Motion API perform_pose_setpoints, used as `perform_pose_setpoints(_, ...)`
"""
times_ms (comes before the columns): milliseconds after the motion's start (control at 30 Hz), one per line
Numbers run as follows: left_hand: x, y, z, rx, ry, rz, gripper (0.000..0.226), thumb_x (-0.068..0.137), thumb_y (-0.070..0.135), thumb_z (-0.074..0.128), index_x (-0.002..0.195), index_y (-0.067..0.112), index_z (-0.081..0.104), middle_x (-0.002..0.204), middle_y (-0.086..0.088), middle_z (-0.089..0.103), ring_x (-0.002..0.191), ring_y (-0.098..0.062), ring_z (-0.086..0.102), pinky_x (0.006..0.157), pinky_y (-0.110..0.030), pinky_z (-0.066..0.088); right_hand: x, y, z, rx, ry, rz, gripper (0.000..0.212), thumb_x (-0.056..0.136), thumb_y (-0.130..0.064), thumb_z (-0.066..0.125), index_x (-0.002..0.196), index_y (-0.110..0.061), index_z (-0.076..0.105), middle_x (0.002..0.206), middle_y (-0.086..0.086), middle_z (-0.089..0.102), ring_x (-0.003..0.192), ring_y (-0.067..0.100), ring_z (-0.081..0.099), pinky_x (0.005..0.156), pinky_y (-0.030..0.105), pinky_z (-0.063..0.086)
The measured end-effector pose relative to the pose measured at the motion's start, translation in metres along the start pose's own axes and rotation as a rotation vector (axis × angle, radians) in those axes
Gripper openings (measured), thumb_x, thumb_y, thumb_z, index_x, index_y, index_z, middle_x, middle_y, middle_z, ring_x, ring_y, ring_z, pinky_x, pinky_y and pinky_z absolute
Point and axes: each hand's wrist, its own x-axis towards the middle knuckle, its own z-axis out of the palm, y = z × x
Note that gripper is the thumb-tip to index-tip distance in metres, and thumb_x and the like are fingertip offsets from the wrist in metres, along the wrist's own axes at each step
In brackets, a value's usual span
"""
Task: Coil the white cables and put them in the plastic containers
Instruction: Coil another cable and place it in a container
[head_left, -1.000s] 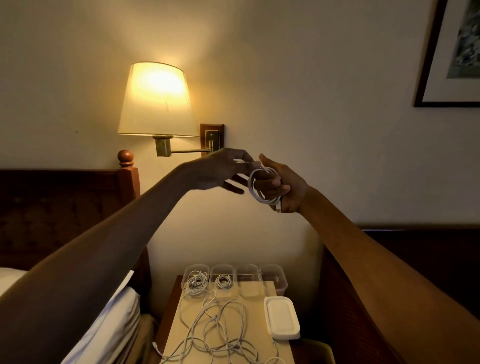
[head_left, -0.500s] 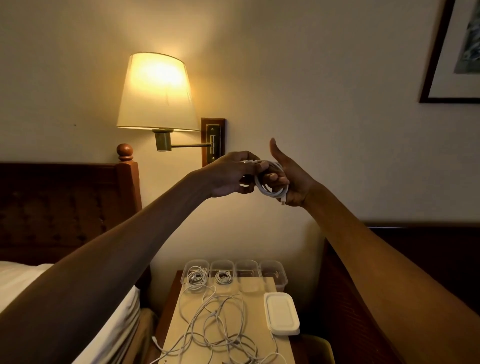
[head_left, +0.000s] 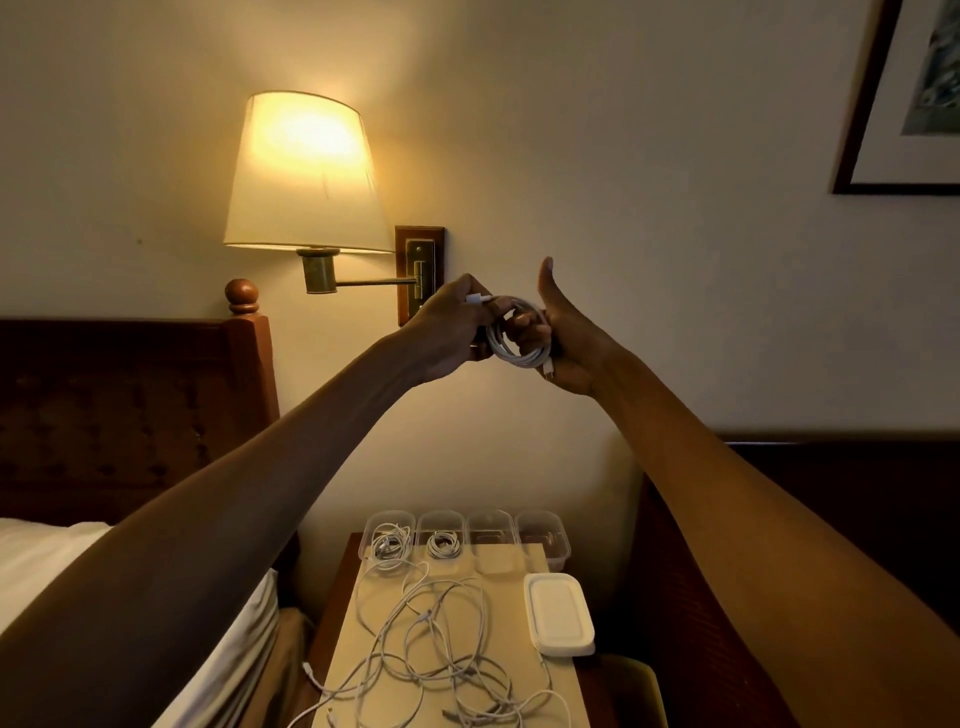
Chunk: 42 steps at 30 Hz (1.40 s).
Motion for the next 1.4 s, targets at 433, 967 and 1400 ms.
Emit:
perform_pose_setpoints(433, 0.007, -0.006, -0.005, 0.085, 0.149, 0.133, 0.013, 0.099, 0.016, 0.055, 0.092, 0.013, 0.044, 0.072, -0.007, 0.052, 0.063, -0.017, 0.051, 0.059, -0.03, 0.042, 0.006, 0.013, 0.005, -0.336, 0.203, -0.219, 0.042, 0.101, -0.046, 0.038, 0.096, -0.015, 0.066, 0.075, 0.005, 0.058, 0.072, 0.017, 0.055, 0.07, 0.029, 0.049)
perform_pose_setpoints(967, 0.033, -0.007, -0.037, 1.256, 0.22, 0.85, 0.014, 0.086, 0.019, 0.074, 0.099, 0.015, 0.075, 0.105, -0.01, 0.055, 0.094, -0.021, 0.049, 0.074, -0.03, 0.046, 0.002, 0.018, 0.009, -0.628, 0.171, -0.393, 0.044, 0.106, -0.033, 0.031, 0.087, -0.004, 0.059, 0.065, 0.005, 0.049, 0.054, 0.008, 0.047, 0.052, 0.015, 0.041)
perform_pose_setpoints(1400, 0.019, 0.0, -0.031, 0.208, -0.012, -0.058, 0.018, 0.09, 0.008, 0.066, 0.107, 0.006, 0.073, 0.101, -0.011, 0.073, 0.093, -0.021, 0.071, 0.072, -0.023, 0.056, 0.006, 0.012, 0.013, -0.811, 0.354, -0.51, 0.045, 0.106, -0.032, 0.03, 0.099, -0.003, 0.063, 0.078, -0.006, 0.06, 0.072, 0.005, 0.058, 0.06, 0.001, 0.041)
